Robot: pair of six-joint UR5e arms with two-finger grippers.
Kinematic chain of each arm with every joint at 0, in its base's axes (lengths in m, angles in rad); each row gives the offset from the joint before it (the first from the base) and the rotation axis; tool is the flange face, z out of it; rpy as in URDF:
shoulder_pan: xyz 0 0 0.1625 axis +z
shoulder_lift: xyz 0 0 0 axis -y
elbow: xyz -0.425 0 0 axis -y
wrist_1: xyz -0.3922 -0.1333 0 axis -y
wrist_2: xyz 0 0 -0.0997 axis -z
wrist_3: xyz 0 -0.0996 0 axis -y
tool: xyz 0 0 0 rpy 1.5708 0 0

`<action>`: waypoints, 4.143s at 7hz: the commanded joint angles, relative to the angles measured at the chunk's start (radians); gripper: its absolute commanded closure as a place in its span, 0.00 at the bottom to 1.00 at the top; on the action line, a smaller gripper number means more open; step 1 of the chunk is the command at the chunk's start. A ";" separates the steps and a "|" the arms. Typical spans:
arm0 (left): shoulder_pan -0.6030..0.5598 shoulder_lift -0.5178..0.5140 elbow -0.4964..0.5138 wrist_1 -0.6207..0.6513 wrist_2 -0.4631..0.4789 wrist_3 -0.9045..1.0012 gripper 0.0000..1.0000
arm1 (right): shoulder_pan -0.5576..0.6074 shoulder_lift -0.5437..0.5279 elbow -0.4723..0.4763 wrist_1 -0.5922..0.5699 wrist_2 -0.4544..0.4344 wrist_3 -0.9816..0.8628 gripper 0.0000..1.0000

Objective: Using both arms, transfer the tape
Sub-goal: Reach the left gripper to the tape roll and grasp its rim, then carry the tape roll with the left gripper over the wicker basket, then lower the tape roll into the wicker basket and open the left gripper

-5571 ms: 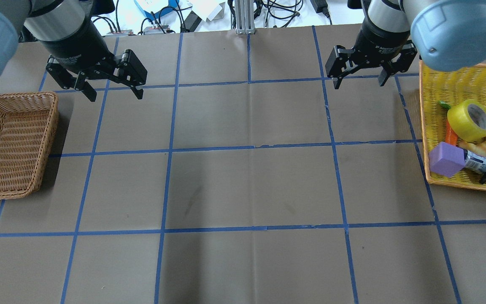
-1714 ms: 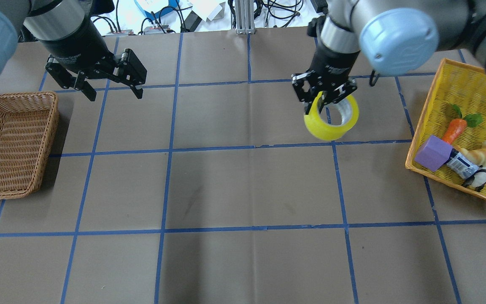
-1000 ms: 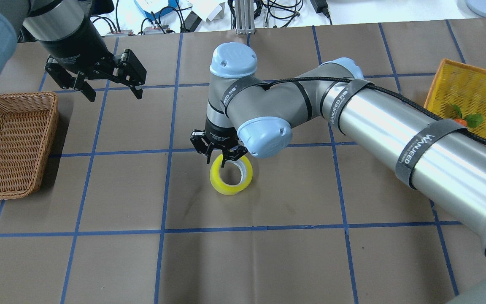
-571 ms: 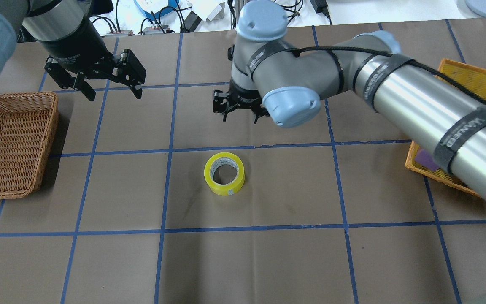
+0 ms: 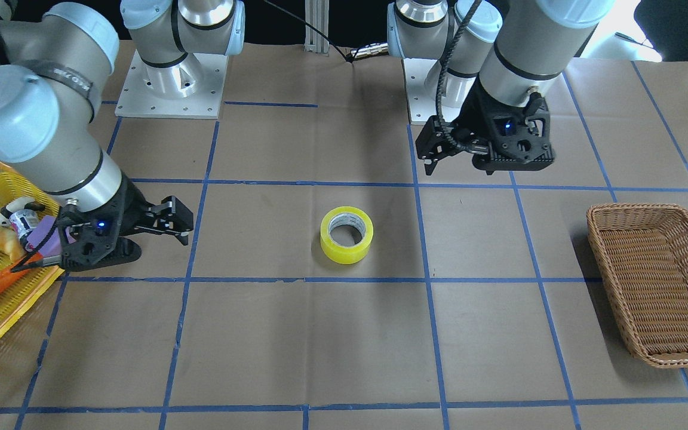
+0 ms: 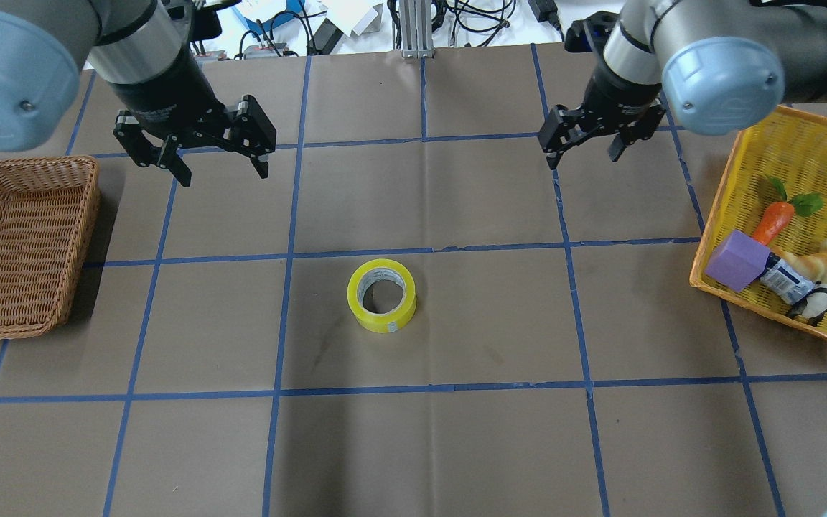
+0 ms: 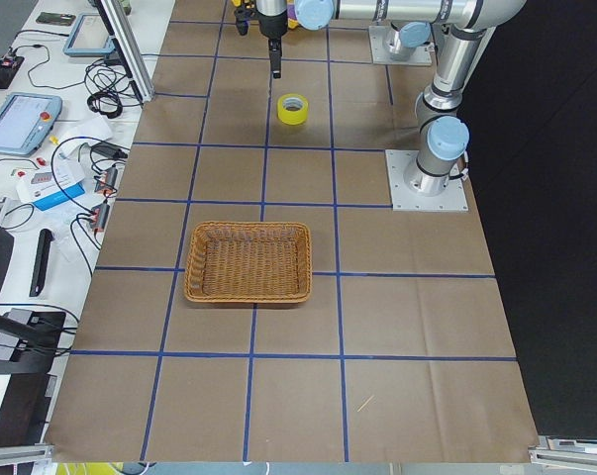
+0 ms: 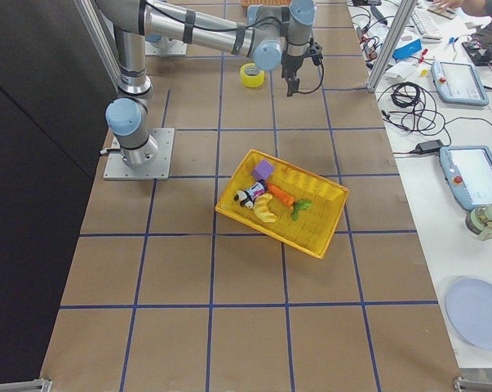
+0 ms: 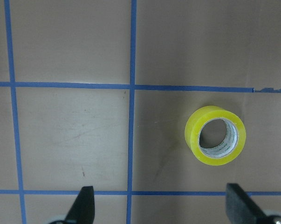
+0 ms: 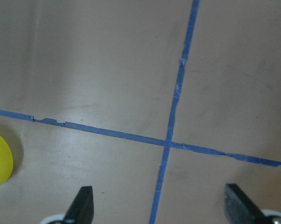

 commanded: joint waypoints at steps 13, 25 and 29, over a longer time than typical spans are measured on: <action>-0.188 -0.231 -0.418 0.690 0.006 -0.101 1.00 | 0.017 -0.087 -0.075 0.070 -0.082 0.086 0.00; 0.813 -0.347 -0.105 0.568 0.118 1.002 0.93 | 0.049 -0.151 -0.060 0.202 -0.080 0.287 0.00; 0.778 -0.289 -0.066 0.466 0.115 0.968 0.00 | 0.046 -0.152 -0.044 0.205 -0.074 0.279 0.00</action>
